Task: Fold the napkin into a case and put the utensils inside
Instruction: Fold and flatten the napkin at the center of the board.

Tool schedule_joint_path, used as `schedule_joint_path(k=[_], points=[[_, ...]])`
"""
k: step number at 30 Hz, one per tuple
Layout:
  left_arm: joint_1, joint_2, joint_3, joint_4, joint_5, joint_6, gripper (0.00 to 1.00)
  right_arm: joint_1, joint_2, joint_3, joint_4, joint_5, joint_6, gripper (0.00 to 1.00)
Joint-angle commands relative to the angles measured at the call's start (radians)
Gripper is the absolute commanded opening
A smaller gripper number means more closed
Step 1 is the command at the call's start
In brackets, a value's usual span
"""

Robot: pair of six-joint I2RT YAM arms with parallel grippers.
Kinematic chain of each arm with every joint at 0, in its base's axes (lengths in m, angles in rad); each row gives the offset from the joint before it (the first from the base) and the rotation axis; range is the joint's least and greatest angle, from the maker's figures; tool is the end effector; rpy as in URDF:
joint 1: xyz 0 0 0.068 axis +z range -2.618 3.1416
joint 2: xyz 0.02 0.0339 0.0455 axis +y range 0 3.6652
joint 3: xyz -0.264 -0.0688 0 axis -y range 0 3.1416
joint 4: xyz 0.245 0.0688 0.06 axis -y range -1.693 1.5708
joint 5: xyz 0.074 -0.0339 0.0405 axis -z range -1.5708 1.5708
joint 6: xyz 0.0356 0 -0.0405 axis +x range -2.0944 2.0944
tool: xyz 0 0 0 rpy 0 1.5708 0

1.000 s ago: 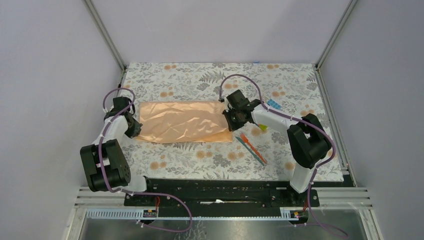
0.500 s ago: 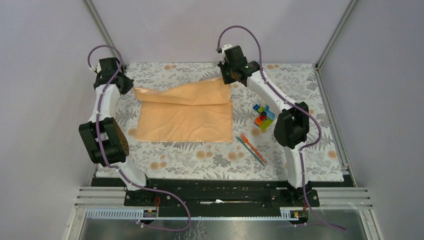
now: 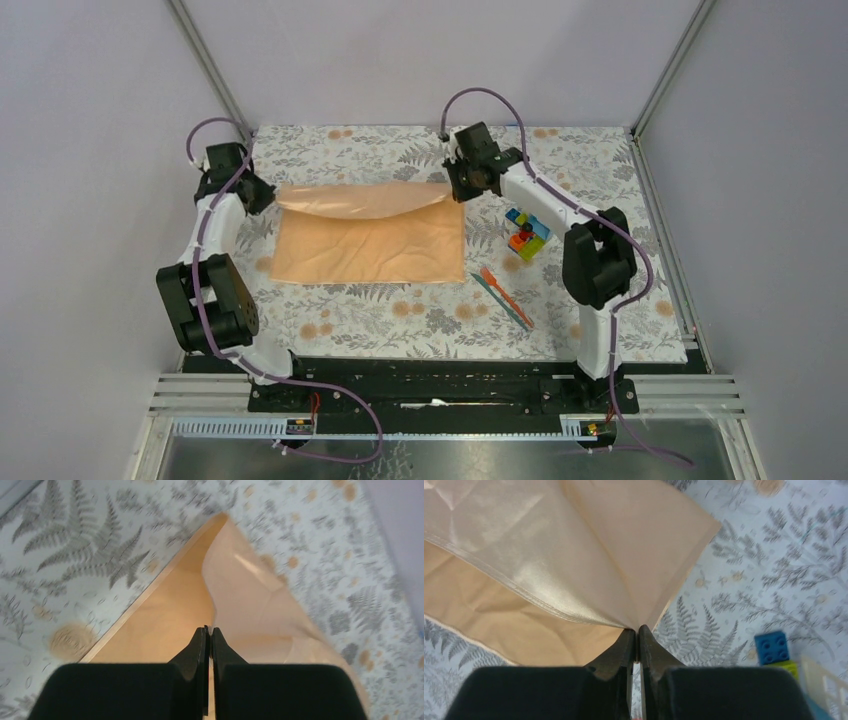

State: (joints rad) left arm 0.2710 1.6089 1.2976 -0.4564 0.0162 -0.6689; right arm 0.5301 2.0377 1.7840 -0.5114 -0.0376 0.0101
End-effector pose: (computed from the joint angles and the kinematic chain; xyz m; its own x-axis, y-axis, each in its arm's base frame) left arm 0.3475 0.0960 0.2833 -0.3659 -0.7452 -0.5575 -0.6161 0.6429 -0.4550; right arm 0.4049 0.2388 0.2699 -0.6029 -0.3416 -0.7210 -0.5226 0.8519 0.0333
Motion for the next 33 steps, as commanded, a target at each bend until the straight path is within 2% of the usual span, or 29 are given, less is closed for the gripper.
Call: schedule_joint_path(k=[1, 13, 25, 33], points=[[0.002, -0.060, -0.140, 0.002, -0.050, 0.039, 0.00, 0.009, -0.148, -0.161, 0.083, -0.087, 0.053, 0.11], [0.005, -0.101, -0.299, -0.075, -0.182, 0.103, 0.00, 0.058, -0.236, -0.523, 0.196, -0.169, 0.099, 0.12], [0.004, -0.135, -0.344, -0.104, -0.220, 0.116, 0.00, 0.089, -0.261, -0.605, 0.211, -0.124, 0.089, 0.12], [0.004, -0.101, -0.344, -0.115, -0.244, 0.104, 0.00, 0.110, -0.242, -0.629, 0.221, -0.120, 0.088, 0.15]])
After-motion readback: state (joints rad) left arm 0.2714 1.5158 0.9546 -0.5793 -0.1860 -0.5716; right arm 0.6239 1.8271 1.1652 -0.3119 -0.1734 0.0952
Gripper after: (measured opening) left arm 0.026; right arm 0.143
